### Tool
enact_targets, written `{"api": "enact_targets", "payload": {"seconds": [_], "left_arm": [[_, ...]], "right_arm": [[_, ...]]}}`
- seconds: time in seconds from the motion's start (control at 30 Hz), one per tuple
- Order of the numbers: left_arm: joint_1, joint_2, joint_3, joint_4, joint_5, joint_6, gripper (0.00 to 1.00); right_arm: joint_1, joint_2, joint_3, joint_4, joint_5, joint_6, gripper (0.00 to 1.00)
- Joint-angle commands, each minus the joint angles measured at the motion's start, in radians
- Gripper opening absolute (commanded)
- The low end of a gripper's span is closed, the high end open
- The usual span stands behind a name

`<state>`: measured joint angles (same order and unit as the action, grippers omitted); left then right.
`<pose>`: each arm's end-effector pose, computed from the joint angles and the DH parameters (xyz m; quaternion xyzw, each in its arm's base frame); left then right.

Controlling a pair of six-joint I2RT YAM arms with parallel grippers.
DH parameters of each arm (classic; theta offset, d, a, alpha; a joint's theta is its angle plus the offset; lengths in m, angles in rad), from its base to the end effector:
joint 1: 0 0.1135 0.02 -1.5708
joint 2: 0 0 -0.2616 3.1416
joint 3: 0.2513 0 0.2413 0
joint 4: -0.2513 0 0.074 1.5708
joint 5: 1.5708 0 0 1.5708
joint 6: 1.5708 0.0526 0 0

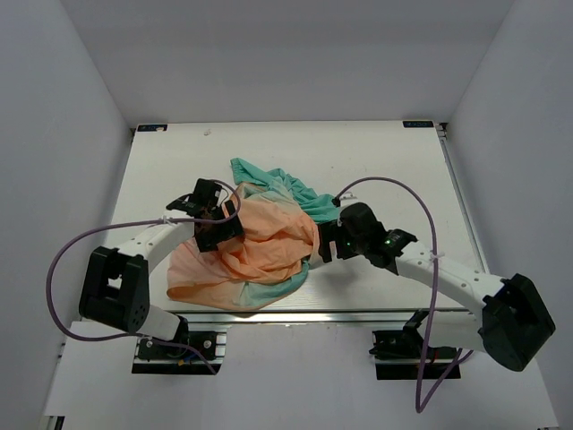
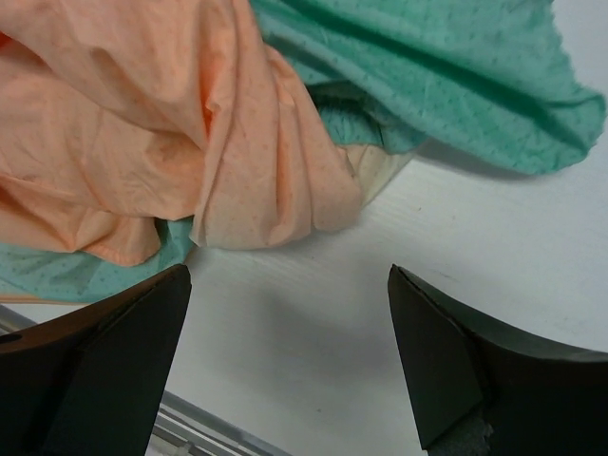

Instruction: Zip up the jacket

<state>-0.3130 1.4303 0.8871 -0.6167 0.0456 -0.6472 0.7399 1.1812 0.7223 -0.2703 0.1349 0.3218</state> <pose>0.2514 -0.0839 0.1871 -0.1582 0.9659 -0.1140 0.1706 0.1900 0.1639 0.2217 -0.1621 0.8966 0.1533 0.3826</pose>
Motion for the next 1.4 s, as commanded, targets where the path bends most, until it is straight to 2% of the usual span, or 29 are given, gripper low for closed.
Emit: {"api": "enact_targets", "payload": {"seconds": [0.0,0.17,0.27,0.33,0.37,0.4,0.43,0.47,0.53,0.6,0.77,0.87,1.0,1.2,1.37], "left_arm": [[0.003,-0.002,0.007,-0.014,-0.055,-0.017,0.95],[0.003,-0.024,-0.059,-0.04,-0.066,-0.037,0.98],[0.002,-0.05,-0.102,-0.044,-0.047,-0.043,0.98],[-0.014,-0.083,-0.129,-0.061,-0.044,-0.043,0.98],[-0.023,-0.097,-0.138,-0.067,-0.014,-0.048,0.98],[-0.047,-0.128,-0.146,-0.072,-0.009,-0.051,0.98],[-0.072,-0.152,-0.16,-0.101,0.0,-0.058,0.98],[-0.072,-0.153,-0.16,-0.101,0.0,-0.058,0.98],[-0.101,-0.192,-0.162,-0.139,-0.009,-0.072,0.98],[-0.116,-0.232,-0.158,-0.172,-0.01,-0.078,0.98],[-0.141,-0.295,-0.087,-0.238,-0.032,-0.065,0.98],[-0.196,-0.297,-0.062,-0.284,-0.017,-0.049,0.98],[-0.338,-0.286,-0.095,-0.308,-0.009,-0.089,0.98],[-0.44,-0.197,-0.131,-0.136,0.019,-0.17,0.98],[-0.475,-0.07,-0.048,-0.025,-0.026,-0.216,0.98]], "right_arm": [[0.007,0.046,-0.03,0.086,-0.003,0.06,0.89],[0.015,0.142,-0.024,0.196,-0.031,0.1,0.89],[0.013,0.207,0.0,0.233,0.015,0.146,0.89],[0.013,0.245,0.022,0.215,0.075,0.169,0.85],[0.015,0.251,0.037,0.21,0.089,0.171,0.7],[0.015,0.258,0.045,0.203,0.11,0.172,0.6],[0.015,0.255,0.061,0.171,0.133,0.171,0.41],[0.015,0.255,0.071,0.171,0.134,0.171,0.32],[0.015,0.232,0.083,0.151,0.15,0.14,0.2],[0.013,0.189,0.092,0.141,0.158,0.109,0.0],[0.013,0.1,0.169,0.056,0.305,0.036,0.0],[0.013,0.063,0.239,0.033,0.33,-0.013,0.0],[0.015,0.029,0.305,0.025,0.298,-0.055,0.0],[0.013,-0.006,0.309,0.02,0.232,-0.066,0.0],[0.015,-0.022,0.282,0.011,0.239,-0.066,0.0]]}}
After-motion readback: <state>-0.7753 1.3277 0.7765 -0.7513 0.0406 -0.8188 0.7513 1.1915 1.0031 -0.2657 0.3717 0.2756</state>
